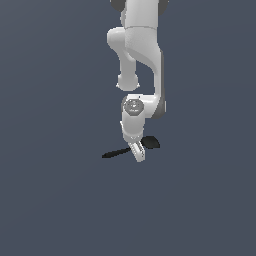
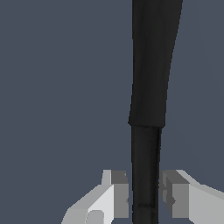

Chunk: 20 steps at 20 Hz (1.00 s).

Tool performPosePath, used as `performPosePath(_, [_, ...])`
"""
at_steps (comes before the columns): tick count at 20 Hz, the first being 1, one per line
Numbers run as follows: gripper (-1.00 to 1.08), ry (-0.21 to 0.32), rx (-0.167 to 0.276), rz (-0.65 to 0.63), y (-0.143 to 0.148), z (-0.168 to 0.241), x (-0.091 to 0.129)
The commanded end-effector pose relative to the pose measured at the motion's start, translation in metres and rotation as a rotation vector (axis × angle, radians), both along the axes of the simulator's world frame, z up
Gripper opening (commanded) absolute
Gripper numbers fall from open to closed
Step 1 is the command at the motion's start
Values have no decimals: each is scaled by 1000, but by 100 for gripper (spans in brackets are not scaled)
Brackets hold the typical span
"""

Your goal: Pick up the object and move it to a goal position.

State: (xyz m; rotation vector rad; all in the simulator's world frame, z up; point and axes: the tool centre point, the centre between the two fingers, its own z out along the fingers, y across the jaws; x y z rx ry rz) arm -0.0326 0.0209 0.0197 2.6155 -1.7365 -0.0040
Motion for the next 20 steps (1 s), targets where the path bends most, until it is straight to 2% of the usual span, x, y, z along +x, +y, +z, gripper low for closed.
performPosePath(1, [-100,-2,1,1,8,6,2])
performPosePath(8, [-100,-2,0,1,51,37,8])
performPosePath(20, [-100,-3,-1,1,163,118,28])
